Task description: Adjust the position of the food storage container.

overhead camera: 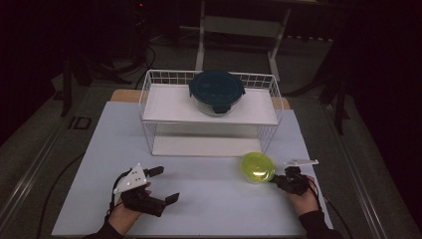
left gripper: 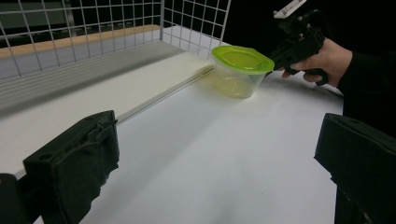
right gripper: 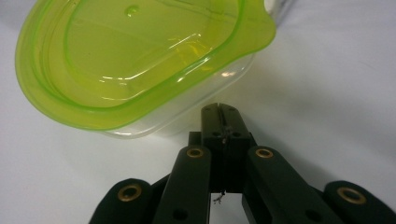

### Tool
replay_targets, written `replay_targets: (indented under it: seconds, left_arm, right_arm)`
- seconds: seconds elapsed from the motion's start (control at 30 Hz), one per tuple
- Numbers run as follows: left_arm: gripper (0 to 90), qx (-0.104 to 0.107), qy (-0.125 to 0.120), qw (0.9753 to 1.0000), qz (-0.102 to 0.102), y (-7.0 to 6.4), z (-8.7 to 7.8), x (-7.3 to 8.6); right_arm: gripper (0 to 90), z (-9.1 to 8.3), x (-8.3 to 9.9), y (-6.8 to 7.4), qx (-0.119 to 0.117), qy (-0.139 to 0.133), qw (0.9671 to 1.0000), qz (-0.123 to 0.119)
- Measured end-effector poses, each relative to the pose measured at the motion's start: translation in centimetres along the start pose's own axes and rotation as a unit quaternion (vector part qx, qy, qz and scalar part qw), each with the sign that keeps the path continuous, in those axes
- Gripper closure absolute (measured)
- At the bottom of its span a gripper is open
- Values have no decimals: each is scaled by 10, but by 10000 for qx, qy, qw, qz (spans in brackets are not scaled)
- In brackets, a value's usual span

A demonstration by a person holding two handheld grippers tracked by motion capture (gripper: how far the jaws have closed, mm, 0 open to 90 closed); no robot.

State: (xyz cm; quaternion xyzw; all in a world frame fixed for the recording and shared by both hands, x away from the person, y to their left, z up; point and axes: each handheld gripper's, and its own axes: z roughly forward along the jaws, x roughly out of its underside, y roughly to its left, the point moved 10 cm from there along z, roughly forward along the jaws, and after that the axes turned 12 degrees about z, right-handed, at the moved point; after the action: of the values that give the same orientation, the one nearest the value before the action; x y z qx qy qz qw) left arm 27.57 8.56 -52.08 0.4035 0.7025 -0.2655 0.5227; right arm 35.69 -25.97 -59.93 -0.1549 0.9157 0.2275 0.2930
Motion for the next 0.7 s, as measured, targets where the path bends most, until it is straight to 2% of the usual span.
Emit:
replay_targets:
  seconds: [0.43, 0.7]
  left_arm:
    - [0, -13, -5, 10000, 16, 0, -1, 0]
    - [0, -18, 4, 10000, 25, 0, 0, 1]
  right_arm:
    - [900, 17, -11, 25, -183, 99, 9996, -196]
    - [900, 15, -15, 23, -165, 40, 9997, -172]
